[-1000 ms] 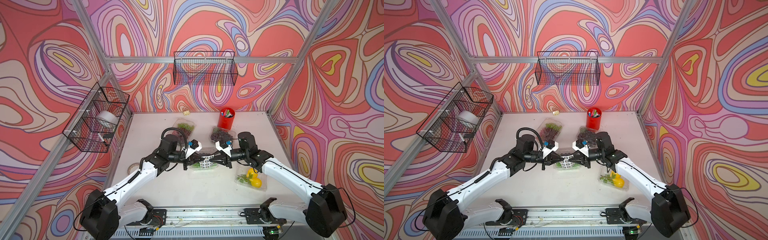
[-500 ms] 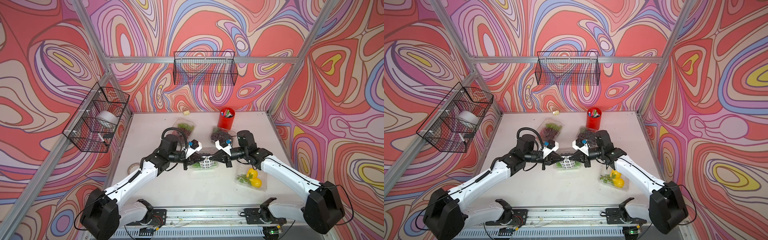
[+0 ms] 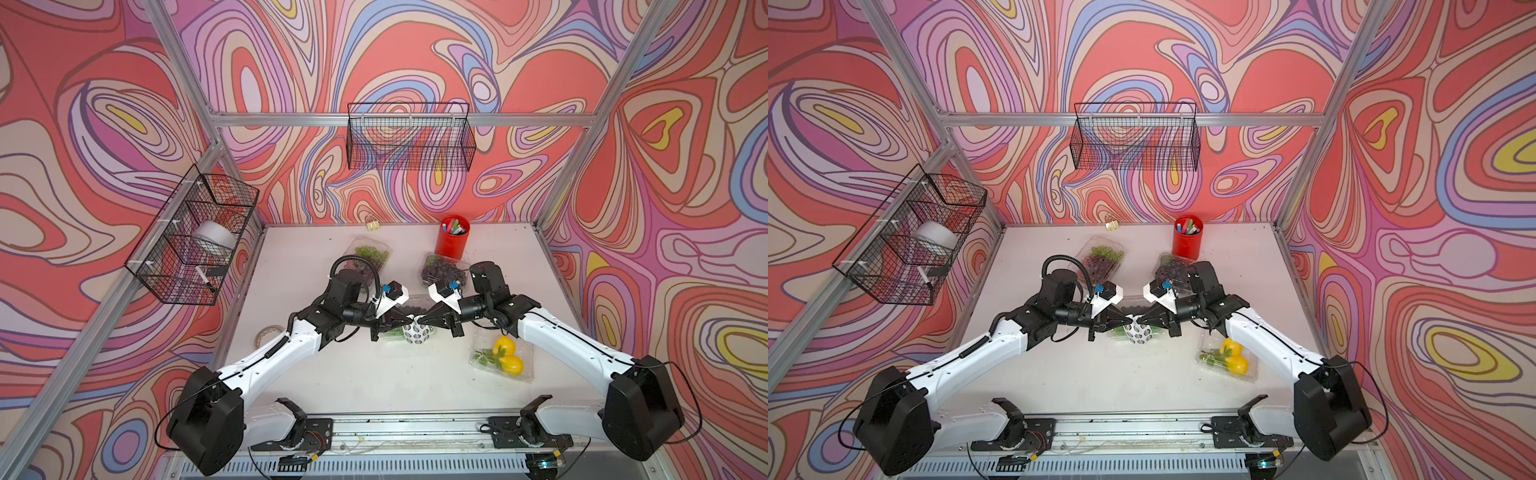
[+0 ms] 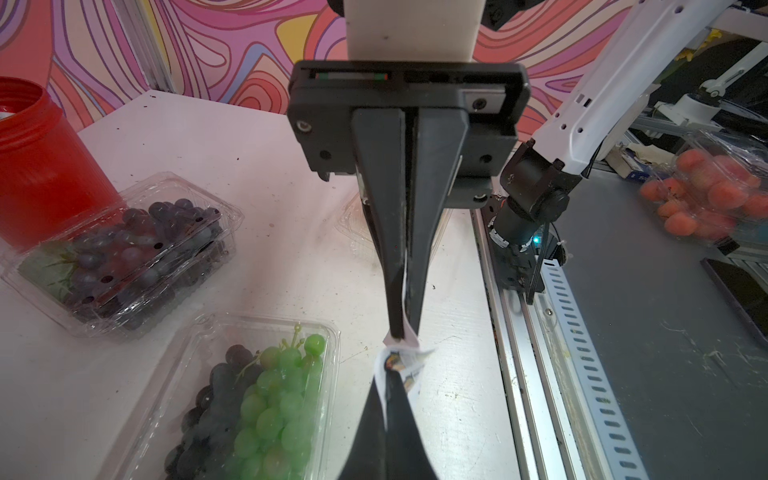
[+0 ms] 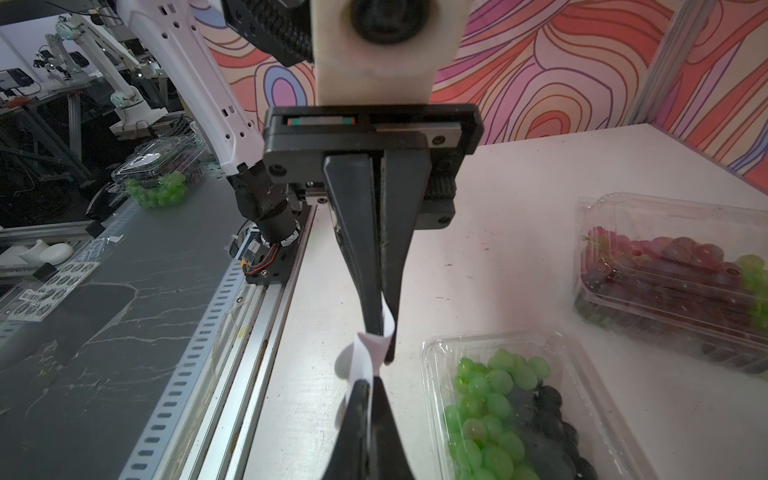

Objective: Label fruit boxes
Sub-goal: Adjust the label sticker.

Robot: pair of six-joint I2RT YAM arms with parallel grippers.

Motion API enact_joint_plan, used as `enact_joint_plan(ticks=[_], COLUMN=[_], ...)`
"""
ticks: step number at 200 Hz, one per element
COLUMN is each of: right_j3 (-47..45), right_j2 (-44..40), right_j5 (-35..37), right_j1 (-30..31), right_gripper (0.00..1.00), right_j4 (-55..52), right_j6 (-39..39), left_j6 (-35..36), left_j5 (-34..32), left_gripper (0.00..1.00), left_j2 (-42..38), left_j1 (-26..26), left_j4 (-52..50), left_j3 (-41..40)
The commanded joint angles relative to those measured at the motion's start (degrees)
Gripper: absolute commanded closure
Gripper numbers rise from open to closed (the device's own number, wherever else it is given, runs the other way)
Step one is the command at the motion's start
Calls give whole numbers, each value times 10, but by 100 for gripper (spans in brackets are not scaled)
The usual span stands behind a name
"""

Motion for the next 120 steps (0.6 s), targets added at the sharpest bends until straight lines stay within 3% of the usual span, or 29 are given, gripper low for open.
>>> enact_joint_plan(ticks=[1, 48, 80, 120], right_j3=[10, -14, -14, -12], right_j2=[-3, -28, -36, -46], right_j5=[-1, 51, 50, 46], right_j1=[-1, -2, -6, -17], right_gripper=[100, 100, 100, 100], right_j4=[12, 61, 49, 38], right_j6=[2, 36, 23, 15], left_j6=[11, 15, 29, 42], left_j5=[7, 14, -9, -24], left_gripper=[100, 100, 80, 77], left_j2=[4, -10, -20, -28], left_j1=[-6, -7, -6, -7], left_j4=[11, 4, -20, -40], left_j3=[16, 8, 5, 8])
